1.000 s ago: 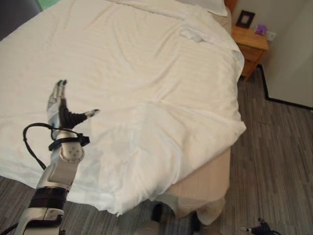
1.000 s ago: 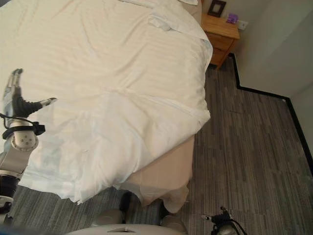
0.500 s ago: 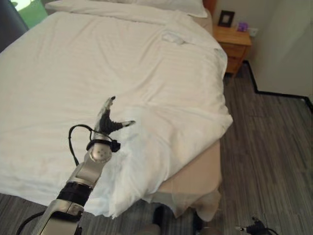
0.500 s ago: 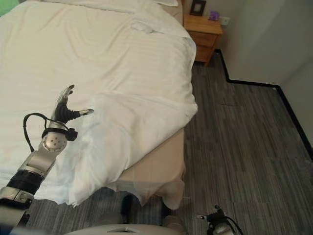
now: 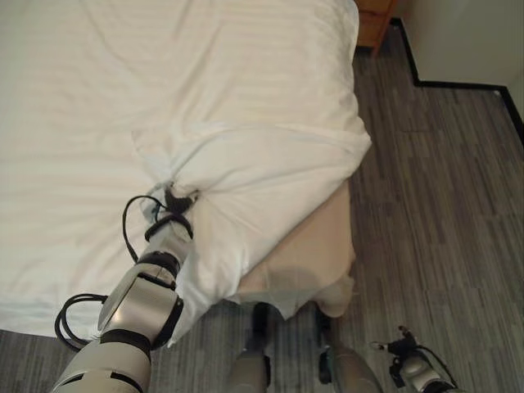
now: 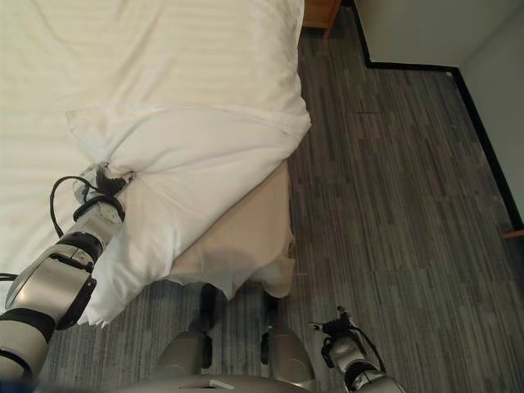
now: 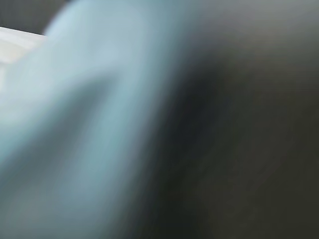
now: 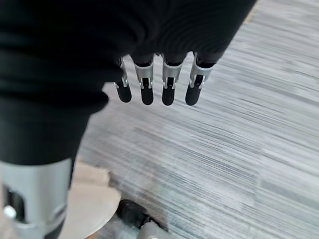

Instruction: Making the bed.

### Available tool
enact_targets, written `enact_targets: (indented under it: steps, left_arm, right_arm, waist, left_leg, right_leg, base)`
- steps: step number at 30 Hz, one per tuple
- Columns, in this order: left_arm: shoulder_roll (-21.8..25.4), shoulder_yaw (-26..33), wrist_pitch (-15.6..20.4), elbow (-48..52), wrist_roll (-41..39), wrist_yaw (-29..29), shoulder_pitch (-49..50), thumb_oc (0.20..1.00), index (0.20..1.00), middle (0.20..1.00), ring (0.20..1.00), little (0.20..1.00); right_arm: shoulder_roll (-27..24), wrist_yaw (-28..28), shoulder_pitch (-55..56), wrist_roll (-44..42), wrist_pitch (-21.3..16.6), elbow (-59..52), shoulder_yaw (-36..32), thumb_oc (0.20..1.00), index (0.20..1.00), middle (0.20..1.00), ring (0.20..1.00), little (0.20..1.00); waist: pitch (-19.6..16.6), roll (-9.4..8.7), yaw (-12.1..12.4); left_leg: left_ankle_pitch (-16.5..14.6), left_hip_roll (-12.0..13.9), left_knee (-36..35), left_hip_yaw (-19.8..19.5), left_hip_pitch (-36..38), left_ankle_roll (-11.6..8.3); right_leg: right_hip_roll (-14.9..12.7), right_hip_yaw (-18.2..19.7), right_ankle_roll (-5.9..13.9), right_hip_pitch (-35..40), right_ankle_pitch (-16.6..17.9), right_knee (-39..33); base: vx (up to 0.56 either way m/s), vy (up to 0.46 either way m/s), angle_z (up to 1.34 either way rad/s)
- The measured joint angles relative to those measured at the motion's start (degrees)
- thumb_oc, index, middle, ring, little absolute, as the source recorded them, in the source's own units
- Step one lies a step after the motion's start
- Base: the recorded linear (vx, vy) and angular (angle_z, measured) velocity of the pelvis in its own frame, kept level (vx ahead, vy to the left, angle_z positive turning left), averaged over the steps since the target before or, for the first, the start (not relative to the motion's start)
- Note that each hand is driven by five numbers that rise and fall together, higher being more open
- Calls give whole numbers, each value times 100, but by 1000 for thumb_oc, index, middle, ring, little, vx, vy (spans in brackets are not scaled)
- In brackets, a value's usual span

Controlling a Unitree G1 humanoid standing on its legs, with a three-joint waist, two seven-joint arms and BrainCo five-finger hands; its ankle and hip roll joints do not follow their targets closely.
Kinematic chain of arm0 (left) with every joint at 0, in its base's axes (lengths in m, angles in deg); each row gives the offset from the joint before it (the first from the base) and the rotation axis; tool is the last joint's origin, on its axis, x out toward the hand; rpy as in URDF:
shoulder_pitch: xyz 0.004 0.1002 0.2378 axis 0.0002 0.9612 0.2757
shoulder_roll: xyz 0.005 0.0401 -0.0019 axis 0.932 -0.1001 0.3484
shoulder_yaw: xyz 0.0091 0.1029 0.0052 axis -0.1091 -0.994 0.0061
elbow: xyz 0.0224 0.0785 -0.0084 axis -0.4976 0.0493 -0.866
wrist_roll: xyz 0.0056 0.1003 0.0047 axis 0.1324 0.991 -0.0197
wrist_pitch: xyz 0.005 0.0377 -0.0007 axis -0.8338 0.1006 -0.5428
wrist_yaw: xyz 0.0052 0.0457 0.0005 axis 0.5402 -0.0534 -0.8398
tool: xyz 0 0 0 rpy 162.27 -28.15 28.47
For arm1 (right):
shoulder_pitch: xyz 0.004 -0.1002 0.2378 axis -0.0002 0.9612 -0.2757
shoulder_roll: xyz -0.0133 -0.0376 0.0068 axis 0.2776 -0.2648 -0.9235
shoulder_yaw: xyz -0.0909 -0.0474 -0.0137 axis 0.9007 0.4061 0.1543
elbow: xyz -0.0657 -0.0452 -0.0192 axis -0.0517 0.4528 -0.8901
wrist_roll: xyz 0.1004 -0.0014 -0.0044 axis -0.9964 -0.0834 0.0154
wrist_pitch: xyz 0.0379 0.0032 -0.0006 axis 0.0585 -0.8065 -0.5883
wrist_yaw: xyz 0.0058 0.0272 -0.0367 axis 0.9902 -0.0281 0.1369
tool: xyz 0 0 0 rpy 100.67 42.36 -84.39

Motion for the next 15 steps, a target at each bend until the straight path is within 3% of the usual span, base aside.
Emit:
enact_targets:
  steps: [3,6,7,9,10,11,12,13,15]
  left_arm:
    - [-58,27,-22,159,-449,47,-5,200,200,200,200,200]
    - [-248,103,-23,1151,-1316,185,470,200,200,200,200,200]
    - [-435,152,51,2034,-1477,278,983,200,200,200,200,200]
    - [-709,149,131,2866,-1674,224,1520,200,200,200,200,200]
    - [-754,139,219,3314,-1696,201,1787,200,200,200,200,200]
    - [-898,-85,392,3777,-1732,7,2088,200,200,200,200,200]
    - [-924,-132,390,4068,-1827,-65,2292,200,200,200,200,200]
    - [-941,-144,462,4505,-1871,-234,2725,200,200,200,200,200]
    - [-1150,-195,502,4648,-1876,-420,3161,200,200,200,200,200]
  right_arm:
    - [14,8,6,-133,-3,1,-31,1000,1000,1000,1000,1000]
    - [110,8,-194,-115,43,123,41,1000,1000,1000,1000,1000]
    - [94,3,-167,-106,91,157,49,1000,1000,1000,1000,1000]
    - [102,-39,-241,-98,147,116,71,1000,1000,1000,1000,1000]
    - [102,-41,-185,-97,160,111,69,1000,1000,1000,1000,1000]
    - [103,-43,-232,-91,177,-29,24,1000,1000,1000,1000,1000]
    - [102,-41,-246,-93,220,-116,-4,1000,1000,1000,1000,1000]
    - [98,-47,-327,-79,237,-332,-11,1000,1000,1000,1000,1000]
    - [53,-51,-338,87,212,-496,-1,1000,1000,1000,1000,1000]
  waist:
    - [90,0,28]
    - [252,84,176]
    - [345,244,301]
    - [372,402,484]
    - [345,408,542]
    - [296,365,719]
    - [282,344,739]
    - [269,334,778]
    - [187,581,751]
  left_leg:
    - [-22,-26,0,-1,156,6]
    - [-86,65,-2,111,509,173]
    - [-120,167,-3,156,727,206]
    - [-111,274,-2,176,854,234]
    - [-121,302,0,161,854,226]
    - [-99,274,0,101,829,225]
    - [-75,267,0,116,802,213]
    - [-9,253,3,191,816,120]
    - [14,375,4,211,847,125]
  right_leg:
    - [-18,-10,16,160,50,20]
    - [3,-78,92,414,132,193]
    - [32,-73,171,441,-38,563]
    - [87,-62,80,352,-708,1535]
    - [99,-52,90,272,-1011,1946]
    - [-9,0,4,399,-1618,2427]
    - [-39,63,-49,491,-1787,2358]
    - [-143,79,-50,753,-1786,1738]
    - [49,102,-21,1094,-1357,1121]
  base:
    - [-133,4,-1]
    - [-108,-64,-15]
    - [-50,-160,-13]
    - [-44,-137,2]
    - [-128,-223,29]
    - [-192,-306,26]
    - [-242,-347,12]
    - [-212,-284,-29]
    - [-218,-276,-25]
